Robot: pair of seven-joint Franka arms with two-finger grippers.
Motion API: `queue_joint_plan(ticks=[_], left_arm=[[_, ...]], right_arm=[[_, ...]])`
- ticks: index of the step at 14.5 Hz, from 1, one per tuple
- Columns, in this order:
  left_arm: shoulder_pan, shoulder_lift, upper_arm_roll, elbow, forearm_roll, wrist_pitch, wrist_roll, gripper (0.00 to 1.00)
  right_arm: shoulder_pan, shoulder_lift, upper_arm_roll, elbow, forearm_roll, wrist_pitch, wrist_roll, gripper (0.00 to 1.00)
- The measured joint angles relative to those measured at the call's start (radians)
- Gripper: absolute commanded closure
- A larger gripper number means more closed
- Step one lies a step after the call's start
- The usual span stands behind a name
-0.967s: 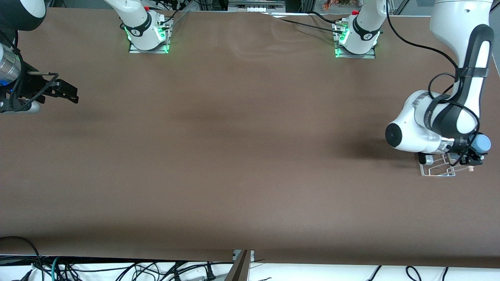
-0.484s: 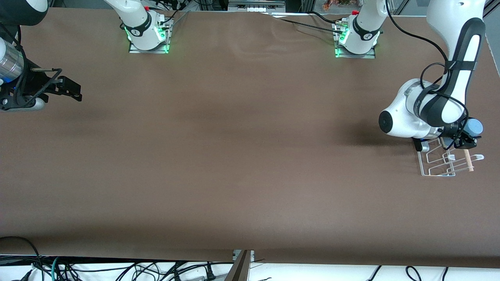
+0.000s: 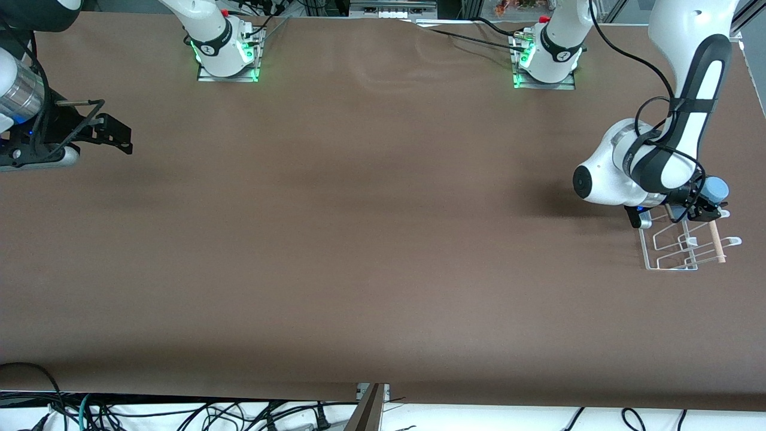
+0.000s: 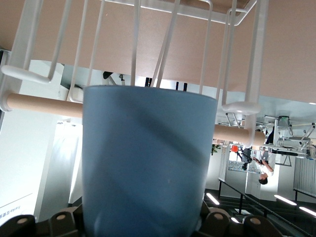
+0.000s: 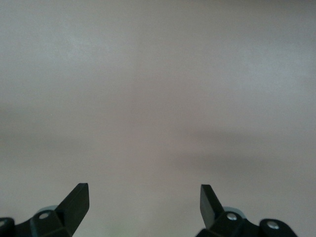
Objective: Transfer cup to left arm and place on rack
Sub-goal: 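Carry the cup with the left gripper down into the wire rack, then open the left gripper to release the cup on the rack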
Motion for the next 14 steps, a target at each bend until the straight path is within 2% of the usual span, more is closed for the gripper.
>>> queue_joint_plan(ticks=[3, 4, 5, 6, 14], left_arm=[[0.000, 0.010, -0.001, -0.007, 0.001, 0.000, -0.056, 0.87], [0.000, 0.013, -0.001, -0.007, 0.001, 0.000, -0.063, 0.73], [-0.001, 0.016, -0.001, -0.007, 0.002, 0.000, -0.069, 0.64], [-0.001, 0.018, -0.001, -0.007, 0.006, 0.001, -0.076, 0.01], [-0.003, 0.022, -0.003, -0.002, 0.022, 0.001, -0.097, 0.00]], right_arm=[[0.000, 0.011, 0.000, 0.025, 0.000, 0.001, 0.000, 0.01], [0.000, 0.013, 0.000, 0.034, 0.000, 0.000, 0.000, 0.01], [0.000, 0.014, 0.000, 0.039, 0.000, 0.000, 0.000, 0.01], [0.000, 0.014, 0.000, 0.041, 0.000, 0.000, 0.000, 0.01], [0.001, 0.016, 0.000, 0.043, 0.000, 0.000, 0.000, 0.01]])
